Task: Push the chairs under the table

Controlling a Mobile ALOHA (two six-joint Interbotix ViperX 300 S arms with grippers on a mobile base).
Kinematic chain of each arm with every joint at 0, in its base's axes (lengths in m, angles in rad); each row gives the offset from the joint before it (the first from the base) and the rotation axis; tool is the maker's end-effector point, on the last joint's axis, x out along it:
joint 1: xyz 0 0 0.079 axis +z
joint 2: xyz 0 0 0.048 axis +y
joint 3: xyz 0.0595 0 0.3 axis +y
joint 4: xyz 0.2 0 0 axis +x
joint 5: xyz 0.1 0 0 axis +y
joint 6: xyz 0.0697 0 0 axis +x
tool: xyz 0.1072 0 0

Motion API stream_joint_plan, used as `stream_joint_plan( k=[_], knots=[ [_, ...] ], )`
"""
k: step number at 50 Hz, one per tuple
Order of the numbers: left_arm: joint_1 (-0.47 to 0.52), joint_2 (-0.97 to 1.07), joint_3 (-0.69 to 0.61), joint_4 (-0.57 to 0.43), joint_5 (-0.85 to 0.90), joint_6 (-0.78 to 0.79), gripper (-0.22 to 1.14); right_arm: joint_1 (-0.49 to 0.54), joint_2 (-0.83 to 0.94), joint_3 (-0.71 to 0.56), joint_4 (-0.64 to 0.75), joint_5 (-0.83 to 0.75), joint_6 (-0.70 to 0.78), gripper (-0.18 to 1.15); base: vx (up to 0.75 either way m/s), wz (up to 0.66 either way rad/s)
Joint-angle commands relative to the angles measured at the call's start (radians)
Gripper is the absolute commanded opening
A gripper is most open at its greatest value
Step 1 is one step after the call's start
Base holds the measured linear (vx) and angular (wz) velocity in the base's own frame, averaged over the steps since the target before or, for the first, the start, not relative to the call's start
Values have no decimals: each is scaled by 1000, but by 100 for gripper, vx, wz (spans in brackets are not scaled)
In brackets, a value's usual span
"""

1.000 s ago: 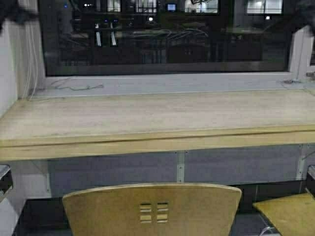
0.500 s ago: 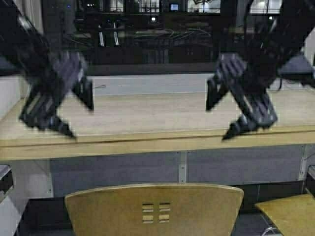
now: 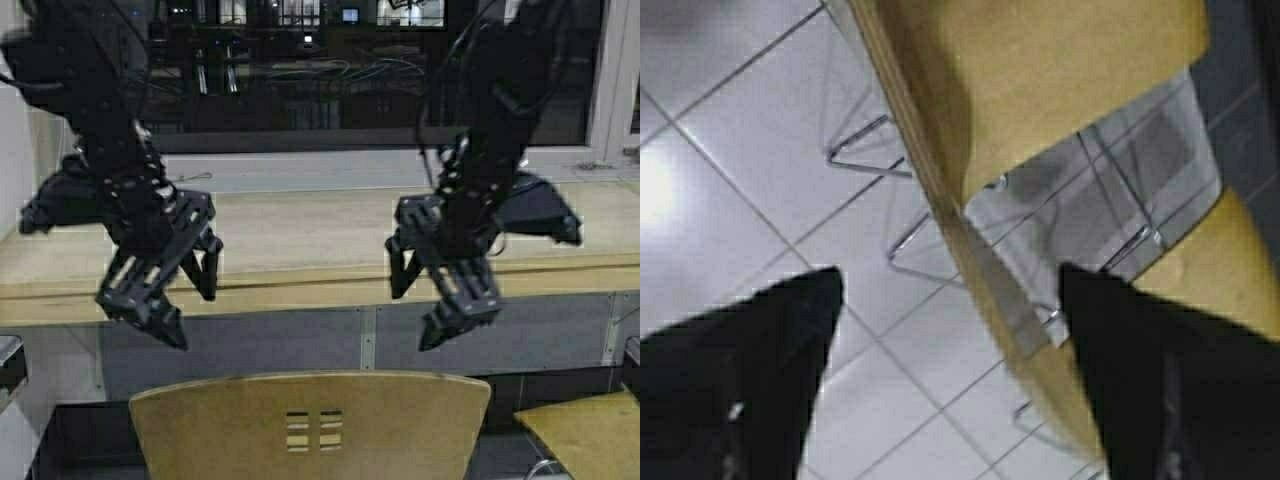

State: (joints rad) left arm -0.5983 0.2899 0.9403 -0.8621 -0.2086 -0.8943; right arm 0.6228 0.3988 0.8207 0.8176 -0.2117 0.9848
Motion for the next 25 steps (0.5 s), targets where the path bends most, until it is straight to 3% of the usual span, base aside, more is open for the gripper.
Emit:
stream_joint_plan(
  k=[1,25],
  knots=[
    [-3,35,-35,-34,0,-21,97,-20,38,-54,17,-6,15,101,0,0],
    [2,212,-146,-38,3,-61,97,-91,173,-147,-2,21,17,101,0,0]
  ],
)
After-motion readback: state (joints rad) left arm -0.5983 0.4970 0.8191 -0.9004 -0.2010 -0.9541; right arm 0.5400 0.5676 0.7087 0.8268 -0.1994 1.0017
